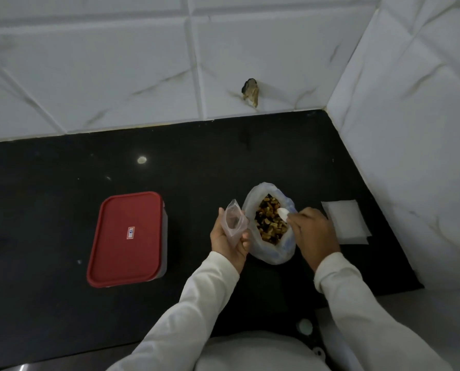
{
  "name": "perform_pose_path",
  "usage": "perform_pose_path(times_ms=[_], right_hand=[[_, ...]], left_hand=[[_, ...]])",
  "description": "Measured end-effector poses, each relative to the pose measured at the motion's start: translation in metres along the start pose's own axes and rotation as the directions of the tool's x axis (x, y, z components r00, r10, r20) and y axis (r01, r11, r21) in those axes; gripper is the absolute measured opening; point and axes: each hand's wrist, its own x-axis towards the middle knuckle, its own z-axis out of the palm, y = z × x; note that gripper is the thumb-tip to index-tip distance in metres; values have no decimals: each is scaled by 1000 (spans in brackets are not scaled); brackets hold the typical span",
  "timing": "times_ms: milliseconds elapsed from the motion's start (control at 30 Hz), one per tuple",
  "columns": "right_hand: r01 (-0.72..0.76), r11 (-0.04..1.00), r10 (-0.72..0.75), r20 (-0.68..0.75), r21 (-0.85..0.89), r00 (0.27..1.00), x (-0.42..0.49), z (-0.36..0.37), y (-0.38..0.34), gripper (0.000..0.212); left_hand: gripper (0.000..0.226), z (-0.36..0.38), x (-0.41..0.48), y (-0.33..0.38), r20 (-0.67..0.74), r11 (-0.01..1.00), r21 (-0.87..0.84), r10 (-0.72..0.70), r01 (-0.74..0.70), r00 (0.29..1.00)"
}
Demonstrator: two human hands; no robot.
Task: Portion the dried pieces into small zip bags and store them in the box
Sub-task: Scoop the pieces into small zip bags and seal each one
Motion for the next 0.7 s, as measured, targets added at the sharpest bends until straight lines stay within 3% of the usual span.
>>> perform_pose_path(times_ms=[133, 267, 400, 467, 533, 700], right_hand=[[-64, 998, 62, 43, 28, 997, 4, 17, -4, 19], [79, 996, -82, 61, 51, 995, 2, 12, -2, 26], [89, 992, -98, 94, 90, 991, -2, -1, -4, 18], [70, 994, -82, 160, 80, 984, -1, -3, -8, 11], [-9, 997, -8, 226, 76, 974, 1, 0, -7, 17], [-50, 984, 28, 132, 173, 991, -3, 10, -13, 10]], left_hand=[[46, 7, 12, -10, -68, 999, 32, 15, -13, 998], [46, 6, 20, -18, -96, 998, 53, 37, -32, 995], [42, 4, 26, -23, -114, 998, 25, 55, -52, 992], [42, 3, 28, -24, -125, 999, 4, 49, -49, 991], [42, 2, 29, -25, -129, 999, 0, 52, -53, 990], [44, 4, 29, -29, -112, 996, 31, 87, -84, 990]])
